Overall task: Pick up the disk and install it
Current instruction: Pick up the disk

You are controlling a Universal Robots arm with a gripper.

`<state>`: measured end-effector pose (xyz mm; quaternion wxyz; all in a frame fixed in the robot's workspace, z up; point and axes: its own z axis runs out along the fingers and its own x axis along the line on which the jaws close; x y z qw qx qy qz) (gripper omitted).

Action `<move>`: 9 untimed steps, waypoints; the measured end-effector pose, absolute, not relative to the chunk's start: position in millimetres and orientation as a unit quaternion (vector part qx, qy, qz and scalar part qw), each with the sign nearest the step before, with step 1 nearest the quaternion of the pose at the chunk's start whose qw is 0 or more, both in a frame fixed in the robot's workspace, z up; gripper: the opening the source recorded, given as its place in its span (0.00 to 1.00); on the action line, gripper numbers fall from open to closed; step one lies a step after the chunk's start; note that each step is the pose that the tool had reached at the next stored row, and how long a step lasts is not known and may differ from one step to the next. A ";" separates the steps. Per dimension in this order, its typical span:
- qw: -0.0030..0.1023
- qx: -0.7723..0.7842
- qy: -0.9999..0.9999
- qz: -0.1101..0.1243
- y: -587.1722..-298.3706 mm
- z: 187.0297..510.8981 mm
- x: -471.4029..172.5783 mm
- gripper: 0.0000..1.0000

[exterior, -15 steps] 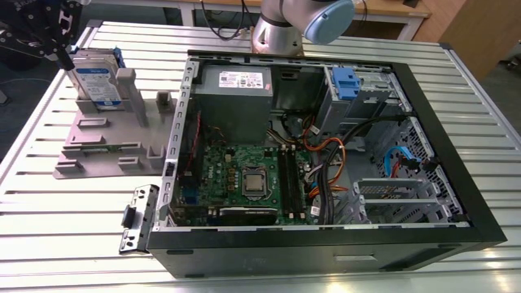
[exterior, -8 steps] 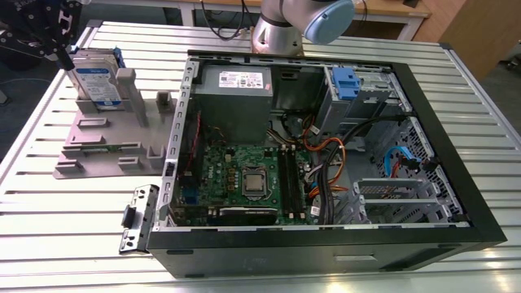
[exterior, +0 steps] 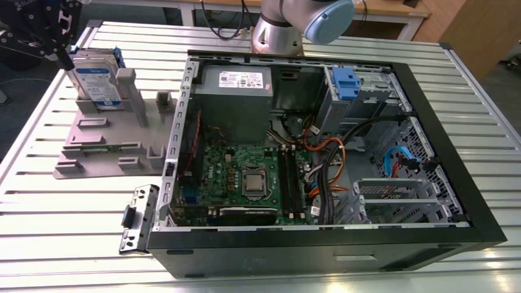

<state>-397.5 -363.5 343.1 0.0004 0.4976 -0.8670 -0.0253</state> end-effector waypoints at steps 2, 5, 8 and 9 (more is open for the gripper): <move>0.000 0.499 -0.866 -0.025 -363.5 343.1 -397.5 0.10; 0.001 0.502 -0.865 -0.025 -363.5 343.1 -397.5 0.10; 0.001 0.504 -0.863 -0.025 -363.5 343.1 -397.5 0.10; 0.001 0.505 -0.863 -0.025 -363.5 343.1 -397.5 0.10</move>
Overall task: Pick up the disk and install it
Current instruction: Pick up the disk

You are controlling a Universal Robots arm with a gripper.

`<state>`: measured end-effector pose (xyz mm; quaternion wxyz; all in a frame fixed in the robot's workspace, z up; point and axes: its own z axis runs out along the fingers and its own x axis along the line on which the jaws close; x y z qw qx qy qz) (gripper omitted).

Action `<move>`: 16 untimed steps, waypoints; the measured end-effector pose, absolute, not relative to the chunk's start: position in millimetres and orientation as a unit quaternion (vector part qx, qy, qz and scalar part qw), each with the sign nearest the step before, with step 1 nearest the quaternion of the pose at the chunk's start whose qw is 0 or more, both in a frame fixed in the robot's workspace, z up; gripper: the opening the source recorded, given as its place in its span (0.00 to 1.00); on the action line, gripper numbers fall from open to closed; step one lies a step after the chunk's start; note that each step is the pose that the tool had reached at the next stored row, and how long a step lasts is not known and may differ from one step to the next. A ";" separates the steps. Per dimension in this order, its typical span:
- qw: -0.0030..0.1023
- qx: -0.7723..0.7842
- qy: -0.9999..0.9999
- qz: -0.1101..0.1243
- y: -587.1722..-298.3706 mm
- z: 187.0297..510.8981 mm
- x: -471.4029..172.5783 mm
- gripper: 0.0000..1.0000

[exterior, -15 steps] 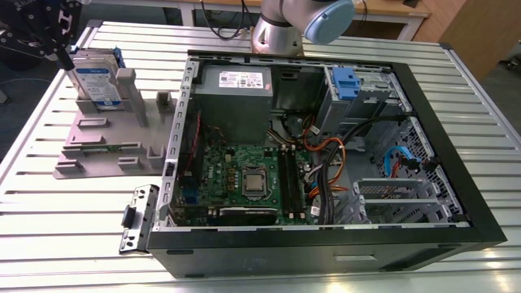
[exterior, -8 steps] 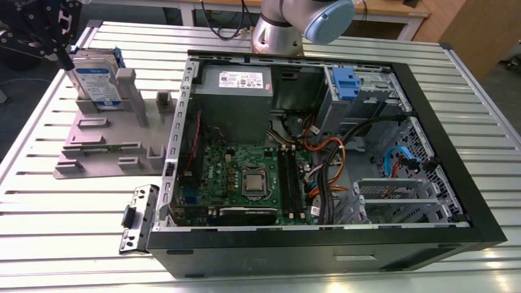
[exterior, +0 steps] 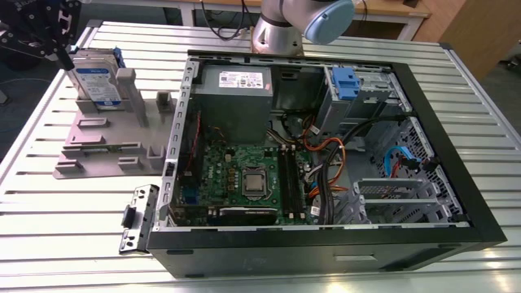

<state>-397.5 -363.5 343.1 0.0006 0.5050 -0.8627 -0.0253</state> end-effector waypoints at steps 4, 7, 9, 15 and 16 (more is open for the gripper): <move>0.001 0.508 -0.861 -0.025 -363.5 343.1 -397.5 0.10; 0.001 0.511 -0.859 -0.025 -363.5 343.1 -397.5 0.10; 0.001 0.512 -0.858 -0.025 -363.5 343.1 -397.5 0.10; 0.001 0.517 -0.855 -0.025 -363.6 343.1 -397.5 0.10; 0.001 0.518 -0.855 -0.025 -363.6 343.1 -397.5 0.10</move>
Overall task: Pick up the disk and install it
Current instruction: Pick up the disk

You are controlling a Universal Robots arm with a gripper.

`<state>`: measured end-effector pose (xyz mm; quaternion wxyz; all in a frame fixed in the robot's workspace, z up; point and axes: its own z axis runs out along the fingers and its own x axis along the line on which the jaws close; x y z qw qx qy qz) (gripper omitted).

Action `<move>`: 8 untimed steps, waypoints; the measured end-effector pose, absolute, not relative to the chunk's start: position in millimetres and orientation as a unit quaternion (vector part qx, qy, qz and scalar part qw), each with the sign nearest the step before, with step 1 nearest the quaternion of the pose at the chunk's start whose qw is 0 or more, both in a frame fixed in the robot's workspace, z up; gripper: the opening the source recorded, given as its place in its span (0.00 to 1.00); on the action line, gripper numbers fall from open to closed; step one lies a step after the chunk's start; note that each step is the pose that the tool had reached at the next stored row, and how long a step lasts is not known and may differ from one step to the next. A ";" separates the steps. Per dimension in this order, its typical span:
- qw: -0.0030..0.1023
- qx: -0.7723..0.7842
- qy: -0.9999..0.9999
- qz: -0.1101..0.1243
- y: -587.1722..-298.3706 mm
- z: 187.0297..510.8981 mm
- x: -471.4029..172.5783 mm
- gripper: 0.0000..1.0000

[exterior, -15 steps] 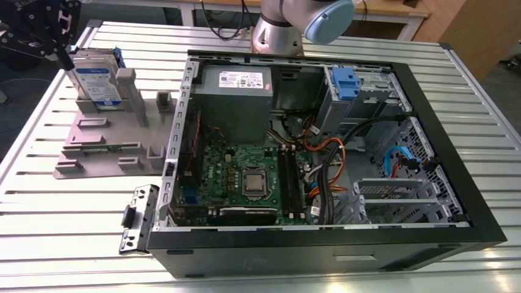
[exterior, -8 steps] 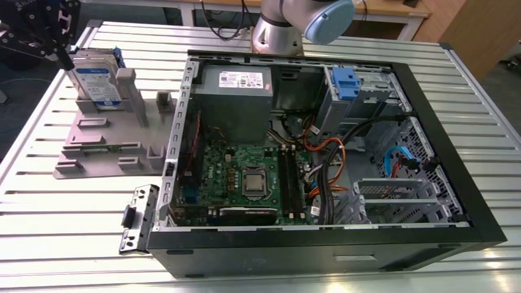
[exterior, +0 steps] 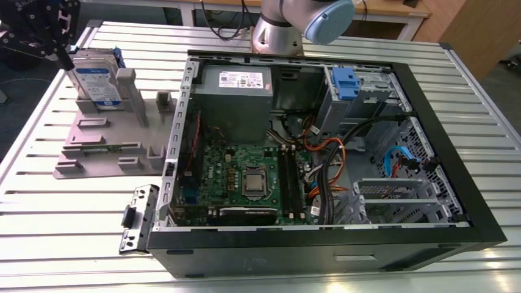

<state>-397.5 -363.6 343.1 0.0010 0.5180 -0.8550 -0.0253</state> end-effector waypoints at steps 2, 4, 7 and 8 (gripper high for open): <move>0.001 0.520 -0.854 -0.025 -363.6 343.1 -397.5 0.10; 0.001 0.521 -0.853 -0.025 -363.5 343.1 -397.5 0.10; 0.001 0.524 -0.852 -0.025 -363.5 343.1 -397.5 0.10; 0.001 0.525 -0.851 -0.025 -363.6 343.1 -397.5 0.10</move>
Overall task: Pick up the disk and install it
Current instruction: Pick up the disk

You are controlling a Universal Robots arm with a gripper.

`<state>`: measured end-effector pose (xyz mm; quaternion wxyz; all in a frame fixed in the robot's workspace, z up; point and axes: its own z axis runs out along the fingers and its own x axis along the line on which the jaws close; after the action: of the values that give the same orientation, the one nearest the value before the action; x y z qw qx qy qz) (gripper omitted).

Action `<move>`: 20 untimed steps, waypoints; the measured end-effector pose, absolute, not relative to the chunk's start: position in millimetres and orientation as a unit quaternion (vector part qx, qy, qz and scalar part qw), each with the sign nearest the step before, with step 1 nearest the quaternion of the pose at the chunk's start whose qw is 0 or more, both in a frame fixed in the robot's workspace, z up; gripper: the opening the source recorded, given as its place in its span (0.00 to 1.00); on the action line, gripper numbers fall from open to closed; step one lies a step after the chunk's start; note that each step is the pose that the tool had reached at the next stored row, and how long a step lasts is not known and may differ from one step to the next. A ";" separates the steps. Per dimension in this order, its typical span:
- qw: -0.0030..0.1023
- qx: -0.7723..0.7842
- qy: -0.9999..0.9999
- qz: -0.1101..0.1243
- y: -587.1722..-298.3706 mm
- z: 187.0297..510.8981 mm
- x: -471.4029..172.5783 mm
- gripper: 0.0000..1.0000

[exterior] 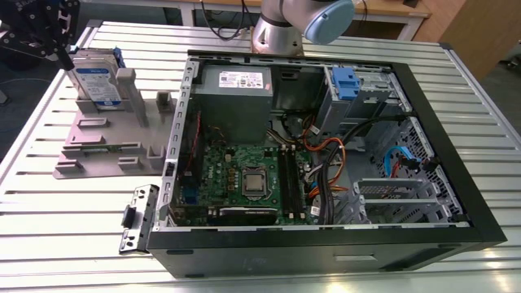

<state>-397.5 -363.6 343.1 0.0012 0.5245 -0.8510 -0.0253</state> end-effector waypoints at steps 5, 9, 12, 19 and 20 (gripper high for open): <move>0.001 0.528 -0.849 -0.025 -363.5 343.1 -397.5 0.10; 0.001 0.532 -0.847 -0.025 -363.5 343.1 -397.5 0.10; 0.001 0.534 -0.845 -0.025 -363.6 343.1 -397.5 0.10; 0.002 0.539 -0.842 -0.025 -363.6 343.1 -397.5 0.10; 0.002 0.540 -0.841 -0.025 -363.6 343.1 -397.5 0.10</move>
<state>-397.5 -363.6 343.1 0.0017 0.5402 -0.8412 -0.0252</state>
